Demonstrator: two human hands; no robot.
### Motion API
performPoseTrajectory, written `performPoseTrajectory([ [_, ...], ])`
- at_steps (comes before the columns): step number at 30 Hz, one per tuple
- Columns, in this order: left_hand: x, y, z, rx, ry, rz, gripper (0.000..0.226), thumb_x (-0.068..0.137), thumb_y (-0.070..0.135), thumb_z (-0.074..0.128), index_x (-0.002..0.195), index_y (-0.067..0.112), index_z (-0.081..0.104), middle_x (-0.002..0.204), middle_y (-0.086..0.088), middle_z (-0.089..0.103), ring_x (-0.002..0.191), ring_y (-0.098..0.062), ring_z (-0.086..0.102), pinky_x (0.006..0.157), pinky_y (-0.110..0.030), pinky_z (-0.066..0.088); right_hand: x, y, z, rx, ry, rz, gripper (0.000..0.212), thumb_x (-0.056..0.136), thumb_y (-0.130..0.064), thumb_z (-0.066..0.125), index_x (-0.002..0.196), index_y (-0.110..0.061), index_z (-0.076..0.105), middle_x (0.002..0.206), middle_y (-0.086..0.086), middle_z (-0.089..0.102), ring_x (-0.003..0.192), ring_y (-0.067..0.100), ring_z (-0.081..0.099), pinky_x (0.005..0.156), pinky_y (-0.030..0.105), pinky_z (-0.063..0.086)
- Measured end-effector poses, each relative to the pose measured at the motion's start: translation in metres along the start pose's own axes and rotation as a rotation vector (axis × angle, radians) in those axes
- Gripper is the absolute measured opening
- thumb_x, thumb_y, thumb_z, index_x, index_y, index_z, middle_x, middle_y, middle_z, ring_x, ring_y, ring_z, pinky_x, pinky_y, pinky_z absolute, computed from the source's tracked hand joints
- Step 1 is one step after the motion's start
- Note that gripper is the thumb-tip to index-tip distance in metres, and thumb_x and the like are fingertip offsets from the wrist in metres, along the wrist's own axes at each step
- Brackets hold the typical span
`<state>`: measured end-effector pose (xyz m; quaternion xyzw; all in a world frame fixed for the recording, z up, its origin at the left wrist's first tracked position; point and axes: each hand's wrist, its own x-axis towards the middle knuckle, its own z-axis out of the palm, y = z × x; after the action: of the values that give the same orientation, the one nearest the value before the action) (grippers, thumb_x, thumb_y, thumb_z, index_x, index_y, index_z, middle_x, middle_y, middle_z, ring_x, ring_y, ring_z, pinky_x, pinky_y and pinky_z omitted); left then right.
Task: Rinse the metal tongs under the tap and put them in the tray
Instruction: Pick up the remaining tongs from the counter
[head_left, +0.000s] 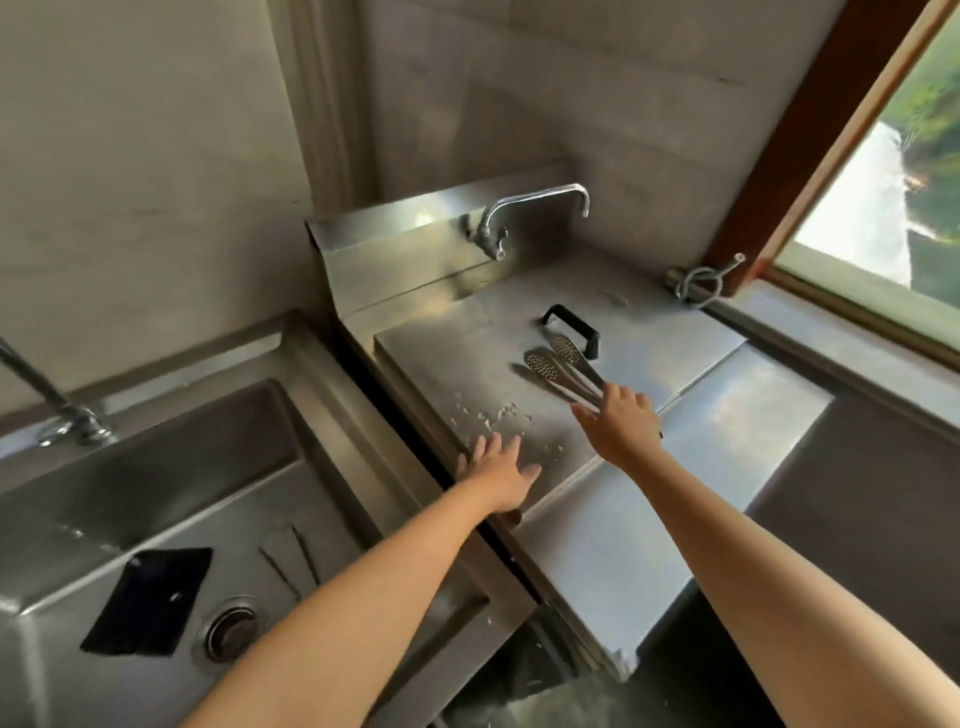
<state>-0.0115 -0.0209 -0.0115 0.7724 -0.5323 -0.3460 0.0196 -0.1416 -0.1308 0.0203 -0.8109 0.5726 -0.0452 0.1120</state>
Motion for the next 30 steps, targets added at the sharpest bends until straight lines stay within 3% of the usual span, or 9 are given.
performPoseTrajectory([
  [4, 0.003, -0.009, 0.02, 0.138, 0.067, -0.001, 0.062, 0.099, 0.039, 0.027, 0.149, 0.02, -0.003, 0.158, -0.003, -0.016, 0.144, -0.022, -0.016, 0.117, -0.045, 0.001, 0.005, 0.033, 0.01, -0.074, -0.018, 0.118, 0.035, 0.088, -0.018, 0.047, 0.119, -0.003, 0.042, 0.125, 0.02, 0.051, 0.119, 0.038, 0.041, 0.096, 0.042, 0.037],
  [8, 0.008, -0.008, 0.025, 0.259, 0.131, -0.008, 0.063, 0.098, 0.04, 0.028, 0.149, 0.019, -0.002, 0.158, -0.005, -0.011, 0.145, -0.024, -0.011, 0.116, -0.043, -0.004, 0.011, 0.046, 0.021, -0.121, -0.044, 0.115, 0.028, 0.087, -0.008, 0.045, 0.114, -0.003, 0.043, 0.118, 0.02, 0.052, 0.11, 0.038, 0.046, 0.088, 0.044, 0.042],
  [12, 0.012, -0.01, 0.025, 0.306, 0.139, -0.003, 0.059, 0.1, 0.036, 0.025, 0.149, 0.019, -0.002, 0.159, -0.005, -0.01, 0.145, -0.024, -0.009, 0.117, -0.044, -0.002, 0.017, 0.05, 0.028, -0.103, -0.035, 0.07, 0.024, 0.09, -0.02, 0.05, 0.105, -0.002, 0.047, 0.111, 0.02, 0.057, 0.105, 0.038, 0.052, 0.08, 0.042, 0.044],
  [18, 0.014, -0.013, 0.007, 0.225, 0.081, 0.051, 0.052, 0.1, 0.034, 0.023, 0.149, 0.021, 0.009, 0.159, -0.003, -0.002, 0.146, -0.02, -0.003, 0.117, -0.044, 0.005, 0.014, 0.037, 0.032, -0.015, 0.028, -0.02, 0.025, 0.094, -0.029, 0.042, 0.09, -0.004, 0.044, 0.1, 0.024, 0.062, 0.098, 0.04, 0.054, 0.071, 0.039, 0.039],
  [21, 0.009, -0.017, -0.014, -0.109, 0.046, 0.068, 0.049, 0.1, 0.03, 0.025, 0.147, 0.017, 0.02, 0.158, -0.006, 0.014, 0.145, -0.022, 0.013, 0.116, -0.037, 0.015, 0.006, 0.017, 0.028, 0.204, 0.057, -0.011, 0.026, 0.095, -0.029, 0.04, 0.082, -0.007, 0.038, 0.091, 0.026, 0.061, 0.085, 0.042, 0.055, 0.064, 0.039, 0.036],
  [25, -0.009, -0.035, -0.053, -1.059, 0.188, -0.038, 0.042, 0.1, 0.01, 0.028, 0.143, 0.007, 0.031, 0.142, -0.019, 0.043, 0.13, -0.029, 0.043, 0.106, -0.035, 0.035, -0.011, -0.034, 0.022, 0.423, 0.089, -0.135, 0.028, 0.097, -0.035, 0.04, 0.083, -0.011, 0.039, 0.072, 0.01, 0.056, 0.061, 0.03, 0.048, 0.048, 0.032, 0.026],
  [27, -0.023, -0.054, -0.077, -1.381, 0.351, -0.076, 0.039, 0.099, 0.004, 0.029, 0.138, 0.001, 0.037, 0.132, -0.025, 0.052, 0.117, -0.031, 0.054, 0.097, -0.037, 0.042, -0.021, -0.069, 0.022, 0.485, 0.043, -0.233, 0.023, 0.098, -0.033, 0.04, 0.088, -0.011, 0.042, 0.07, 0.002, 0.052, 0.066, 0.03, 0.052, 0.049, 0.03, 0.026],
  [30, -0.054, -0.099, -0.113, -1.719, 0.581, -0.021, 0.036, 0.096, -0.002, 0.032, 0.132, -0.003, 0.041, 0.124, -0.029, 0.056, 0.102, -0.031, 0.058, 0.089, -0.039, 0.048, -0.038, -0.124, 0.033, 0.546, -0.07, -0.363, 0.023, 0.098, -0.028, 0.04, 0.1, -0.006, 0.048, 0.088, 0.015, 0.061, 0.085, 0.034, 0.059, 0.063, 0.03, 0.034],
])
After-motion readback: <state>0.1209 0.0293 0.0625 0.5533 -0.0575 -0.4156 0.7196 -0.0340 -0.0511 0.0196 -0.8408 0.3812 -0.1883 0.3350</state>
